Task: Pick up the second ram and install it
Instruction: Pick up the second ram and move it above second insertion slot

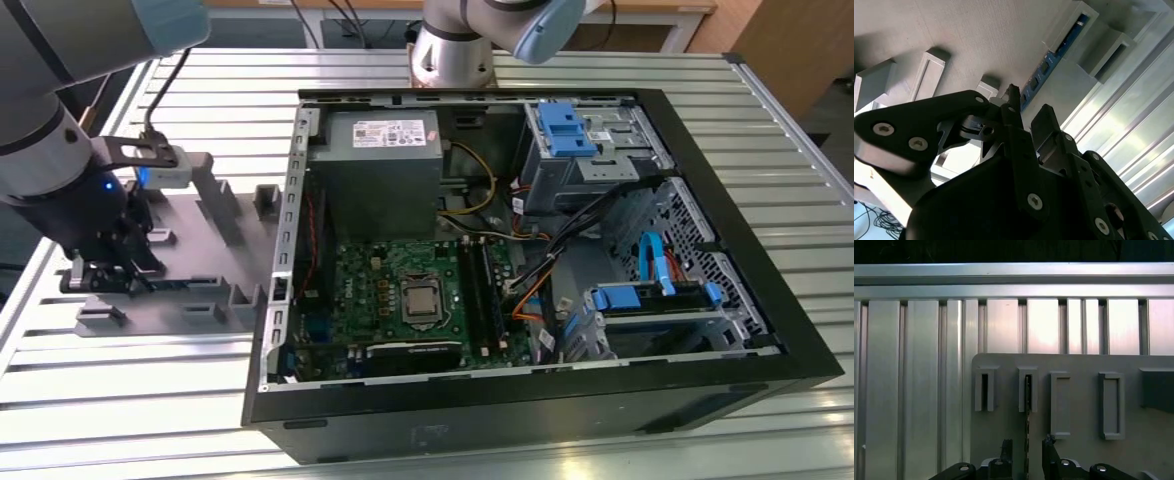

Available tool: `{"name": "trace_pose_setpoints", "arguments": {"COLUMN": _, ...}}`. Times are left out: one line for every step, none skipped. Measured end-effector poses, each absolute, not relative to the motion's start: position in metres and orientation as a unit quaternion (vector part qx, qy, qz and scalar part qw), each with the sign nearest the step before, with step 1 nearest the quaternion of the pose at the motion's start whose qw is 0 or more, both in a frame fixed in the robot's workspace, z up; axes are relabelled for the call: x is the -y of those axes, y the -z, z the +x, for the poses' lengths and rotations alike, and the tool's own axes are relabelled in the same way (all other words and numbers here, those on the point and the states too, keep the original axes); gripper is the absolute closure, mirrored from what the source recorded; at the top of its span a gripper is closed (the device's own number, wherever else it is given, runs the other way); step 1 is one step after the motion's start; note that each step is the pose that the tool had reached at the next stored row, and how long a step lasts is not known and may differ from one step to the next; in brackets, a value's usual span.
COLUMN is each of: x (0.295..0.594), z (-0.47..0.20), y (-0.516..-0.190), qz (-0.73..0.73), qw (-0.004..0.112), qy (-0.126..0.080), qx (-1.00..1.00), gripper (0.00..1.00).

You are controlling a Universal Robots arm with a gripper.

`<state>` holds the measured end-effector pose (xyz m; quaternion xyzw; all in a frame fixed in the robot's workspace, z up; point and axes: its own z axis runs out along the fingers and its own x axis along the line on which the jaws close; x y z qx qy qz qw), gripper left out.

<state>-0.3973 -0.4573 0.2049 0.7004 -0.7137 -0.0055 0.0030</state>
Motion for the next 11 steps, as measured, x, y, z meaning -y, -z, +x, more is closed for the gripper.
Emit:
{"name": "trace_pose_setpoints", "arguments": {"x": 0.4575, "z": -0.3973, "y": -0.2037, "qz": 0.7, "qw": 0.003, "qy": 0.006, "qx": 0.714, "gripper": 0.63}}
{"name": "trace_pose_setpoints", "arguments": {"x": 0.4577, "z": -0.3973, "y": -0.2027, "qz": 0.7, "qw": 0.003, "qy": 0.005, "qx": 0.714, "gripper": 0.63}}
{"name": "trace_pose_setpoints", "arguments": {"x": 0.4578, "z": -0.3973, "y": -0.2017, "qz": 0.7, "qw": 0.003, "qy": 0.005, "qx": 0.714, "gripper": 0.63}}
{"name": "trace_pose_setpoints", "arguments": {"x": 0.458, "z": -0.3973, "y": -0.2008, "qz": 0.7, "qw": 0.003, "qy": 0.005, "qx": 0.714, "gripper": 0.63}}
{"name": "trace_pose_setpoints", "arguments": {"x": 0.4582, "z": -0.3973, "y": -0.2, "qz": 0.7, "qw": 0.003, "qy": 0.005, "qx": 0.714, "gripper": 0.63}}
{"name": "trace_pose_setpoints", "arguments": {"x": 0.4583, "z": -0.3973, "y": -0.199, "qz": 0.7, "qw": 0.003, "qy": 0.005, "qx": 0.714, "gripper": 0.63}}
{"name": "trace_pose_setpoints", "arguments": {"x": 0.4584, "z": -0.3973, "y": -0.1982, "qz": 0.7, "qw": 0.003, "qy": 0.005, "qx": 0.714, "gripper": 0.63}}
{"name": "trace_pose_setpoints", "arguments": {"x": 0.4585, "z": -0.3973, "y": -0.1974, "qz": 0.7, "qw": 0.003, "qy": 0.005, "qx": 0.714, "gripper": 0.63}}
{"name": "trace_pose_setpoints", "arguments": {"x": 0.4586, "z": -0.3973, "y": -0.1967, "qz": 0.7, "qw": 0.003, "qy": 0.005, "qx": 0.714, "gripper": 0.63}}
{"name": "trace_pose_setpoints", "arguments": {"x": 0.4586, "z": -0.3973, "y": -0.1962, "qz": 0.7, "qw": 0.003, "qy": 0.005, "qx": 0.714, "gripper": 0.64}}
{"name": "trace_pose_setpoints", "arguments": {"x": 0.4586, "z": -0.3973, "y": -0.1957, "qz": 0.7, "qw": 0.003, "qy": 0.005, "qx": 0.714, "gripper": 0.64}}
